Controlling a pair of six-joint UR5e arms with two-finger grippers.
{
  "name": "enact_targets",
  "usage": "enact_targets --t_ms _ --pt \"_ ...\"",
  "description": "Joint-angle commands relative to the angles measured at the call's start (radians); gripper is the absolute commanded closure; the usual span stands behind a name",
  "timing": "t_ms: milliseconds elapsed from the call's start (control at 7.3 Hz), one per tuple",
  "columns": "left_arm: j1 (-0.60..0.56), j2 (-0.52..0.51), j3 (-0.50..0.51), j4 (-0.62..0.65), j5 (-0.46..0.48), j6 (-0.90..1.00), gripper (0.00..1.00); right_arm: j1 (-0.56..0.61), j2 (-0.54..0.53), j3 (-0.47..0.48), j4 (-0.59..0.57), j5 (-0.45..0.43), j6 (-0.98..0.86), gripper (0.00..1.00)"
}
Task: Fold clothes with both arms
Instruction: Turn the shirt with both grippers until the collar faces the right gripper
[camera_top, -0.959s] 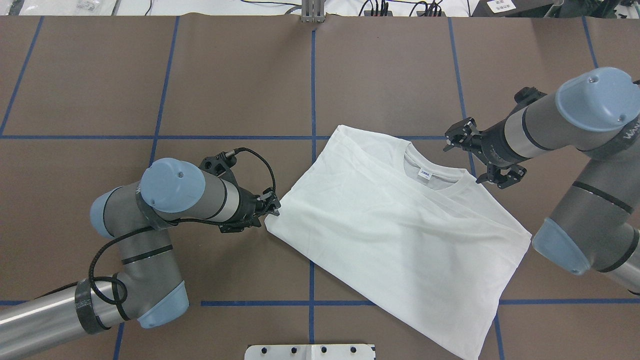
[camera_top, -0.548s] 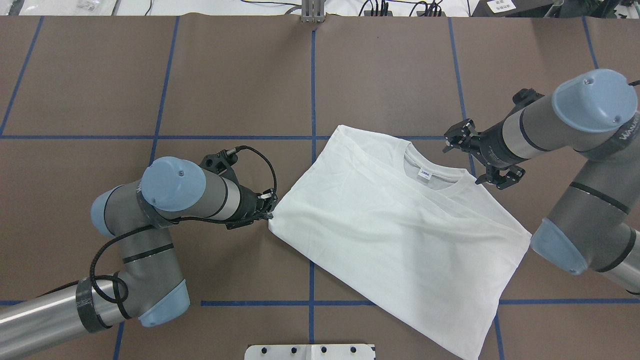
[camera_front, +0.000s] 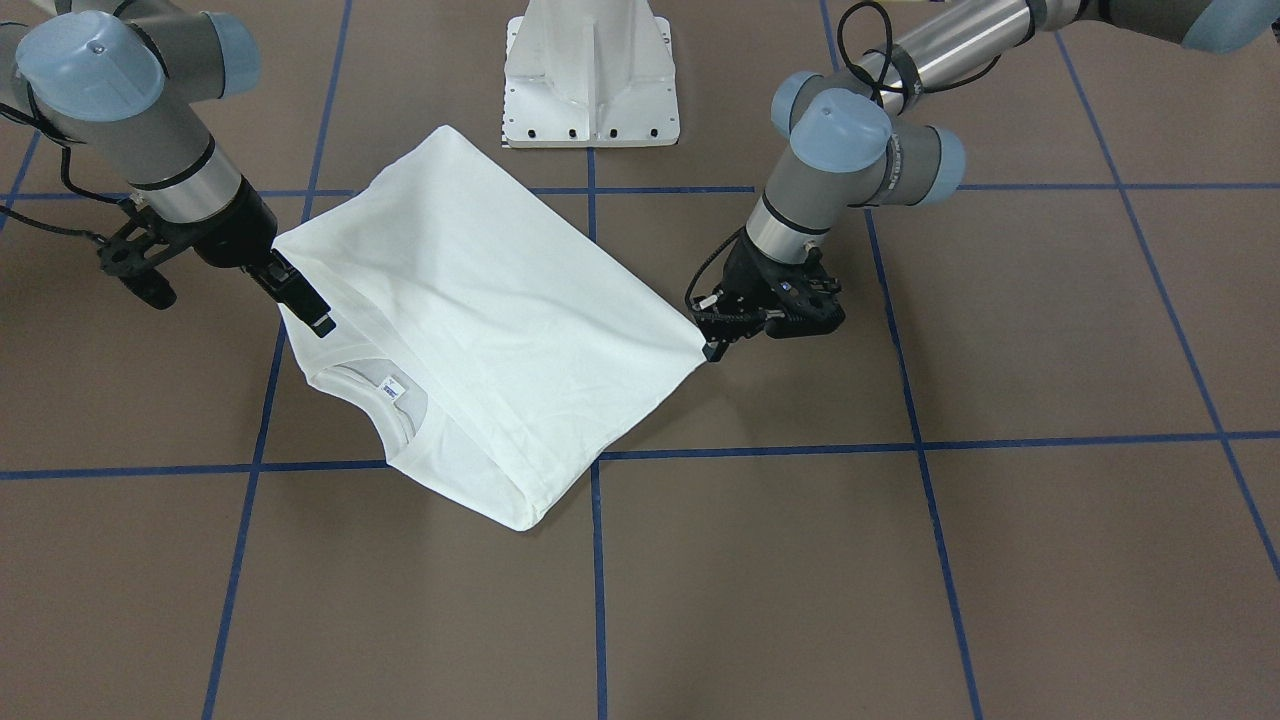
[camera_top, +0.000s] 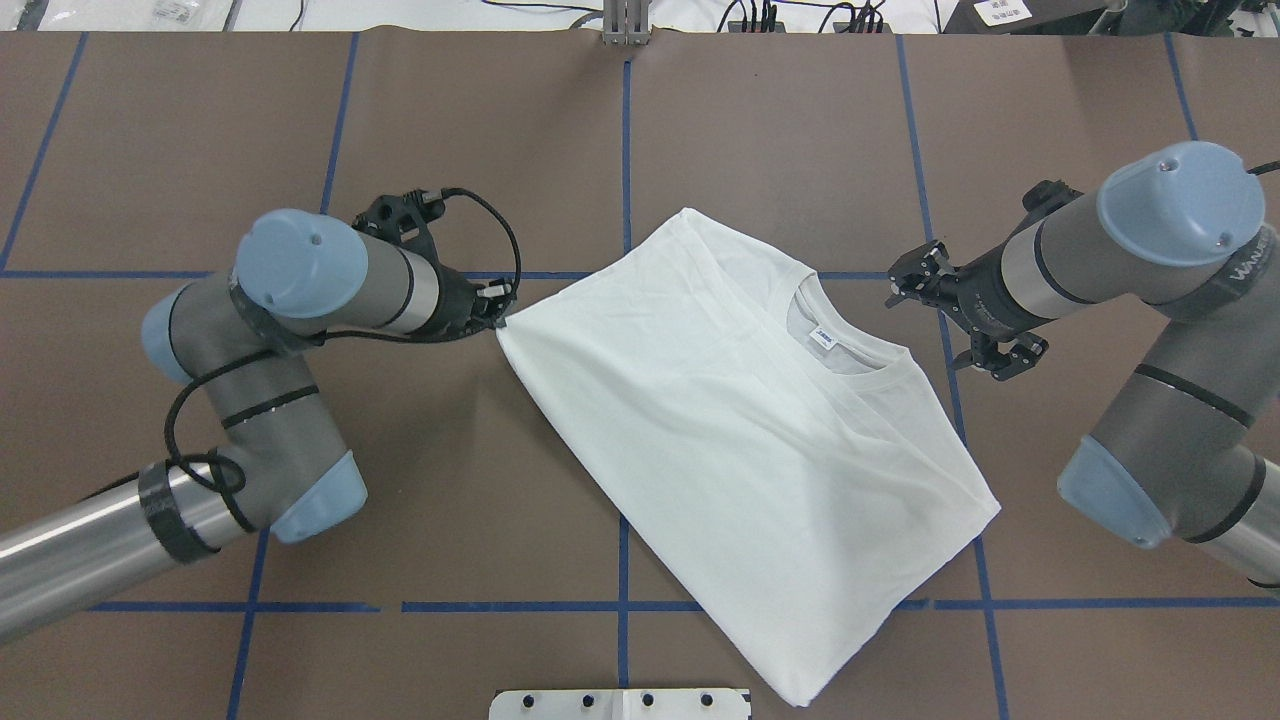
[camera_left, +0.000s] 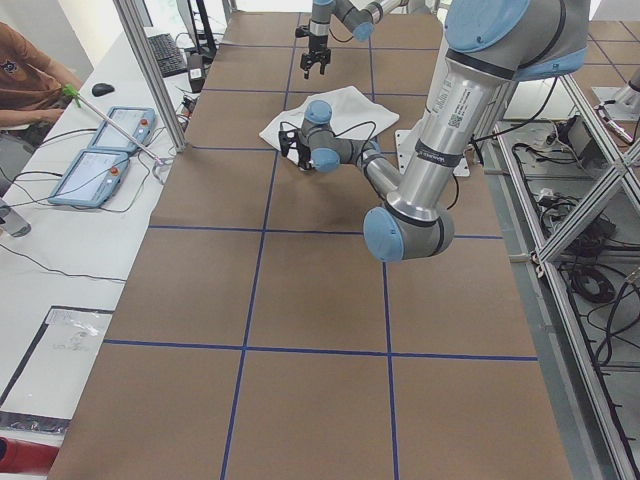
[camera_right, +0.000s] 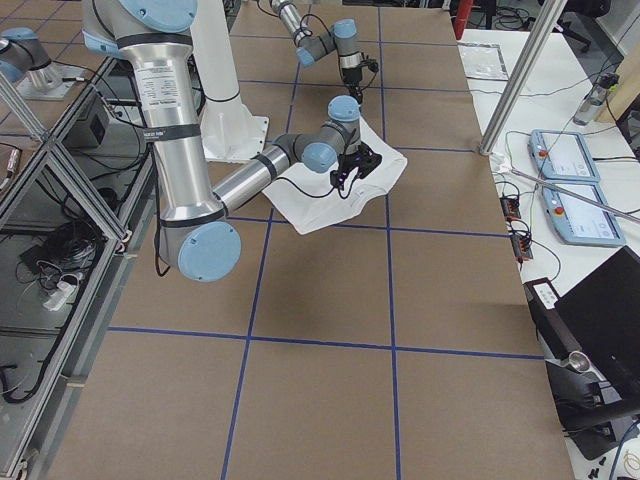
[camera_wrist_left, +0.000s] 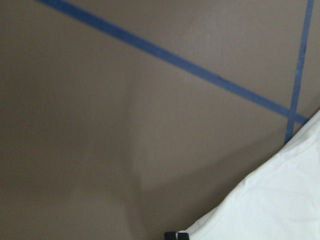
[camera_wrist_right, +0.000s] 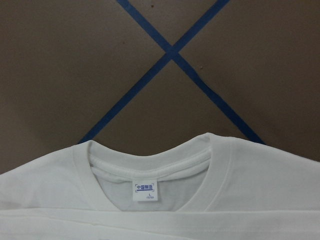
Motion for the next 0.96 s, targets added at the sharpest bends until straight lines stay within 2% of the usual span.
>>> enact_targets --t_ms 0,137,274,411,685,822 --pt "-0.141 -0.238 0.409 -0.204 0.01 0.069 1.0 -0.003 0.009 -0.002 0.0 -0.018 0.001 0.0" --pt "-0.193 -0.356 0.613 -0.29 0.011 0.118 1.0 -0.008 0.036 -0.024 0.0 -0.059 0.002 0.0" --pt "-0.216 -0.432 0.743 -0.329 0.031 0.183 1.0 -0.037 0.044 -0.035 0.0 -0.1 0.002 0.0" --pt "-0.216 -0.498 0.86 -0.373 0.056 0.186 1.0 -0.039 0.055 -0.038 0.003 -0.104 0.004 0.0" --pt "-0.216 -0.512 0.878 -0.397 0.054 0.186 0.59 -0.042 0.072 -0.036 0.005 -0.104 0.004 0.0" --pt "-0.222 -0.512 0.864 -0.397 0.042 0.183 0.5 -0.046 0.108 -0.033 0.003 -0.104 0.01 0.0"
